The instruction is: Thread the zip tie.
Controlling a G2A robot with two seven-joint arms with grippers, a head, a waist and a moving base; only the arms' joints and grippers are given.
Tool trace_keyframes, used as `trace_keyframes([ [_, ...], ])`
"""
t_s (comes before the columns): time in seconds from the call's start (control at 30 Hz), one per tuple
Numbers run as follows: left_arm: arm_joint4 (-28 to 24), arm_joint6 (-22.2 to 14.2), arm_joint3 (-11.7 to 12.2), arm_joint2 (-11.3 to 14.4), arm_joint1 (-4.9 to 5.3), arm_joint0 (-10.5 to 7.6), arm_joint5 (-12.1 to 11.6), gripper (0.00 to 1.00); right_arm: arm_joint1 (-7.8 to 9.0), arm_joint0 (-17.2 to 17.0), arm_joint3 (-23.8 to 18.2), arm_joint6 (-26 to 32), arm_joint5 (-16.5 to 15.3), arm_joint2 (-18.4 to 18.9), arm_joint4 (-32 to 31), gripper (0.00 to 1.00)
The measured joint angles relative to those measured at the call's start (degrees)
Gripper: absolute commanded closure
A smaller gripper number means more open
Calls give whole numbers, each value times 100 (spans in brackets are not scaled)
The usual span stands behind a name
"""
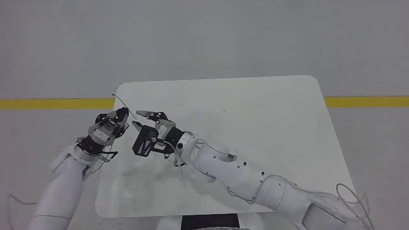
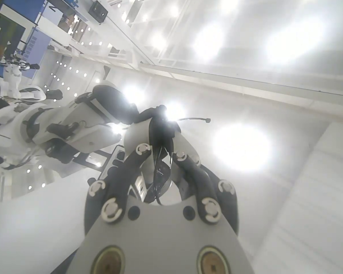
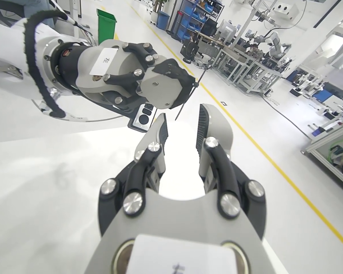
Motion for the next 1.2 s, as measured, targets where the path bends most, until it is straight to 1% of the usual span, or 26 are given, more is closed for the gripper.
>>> trace_keyframes([
  [0.07, 0, 0, 0, 0, 0, 0, 0, 100, -1, -2, -20, 1, -7, 2, 0, 78],
  [0.13, 0, 0, 0, 0, 0, 0, 0, 100, -1, -4, -32, -3, -8, 5, 0, 84],
  [0.23, 0, 0, 0, 0, 0, 0, 0, 100, -2, -3, -40, -17, 3, 7, 0, 90],
  [0.4, 0, 0, 0, 0, 0, 0, 0, 100, -2, -1, -48, -24, 31, 5, 0, 95],
  [0.47, 0, 0, 0, 0, 0, 0, 0, 100, -1, 0, -50, -20, 41, 2, 0, 100],
  [0.83, 0, 0, 0, 0, 0, 0, 0, 100, 24, 32, -63, 87, 105, -54, 0, 100],
  [1.2, 0, 0, 0, 0, 0, 0, 0, 100, 88, -12, -44, 184, 138, -56, 0, 100],
])
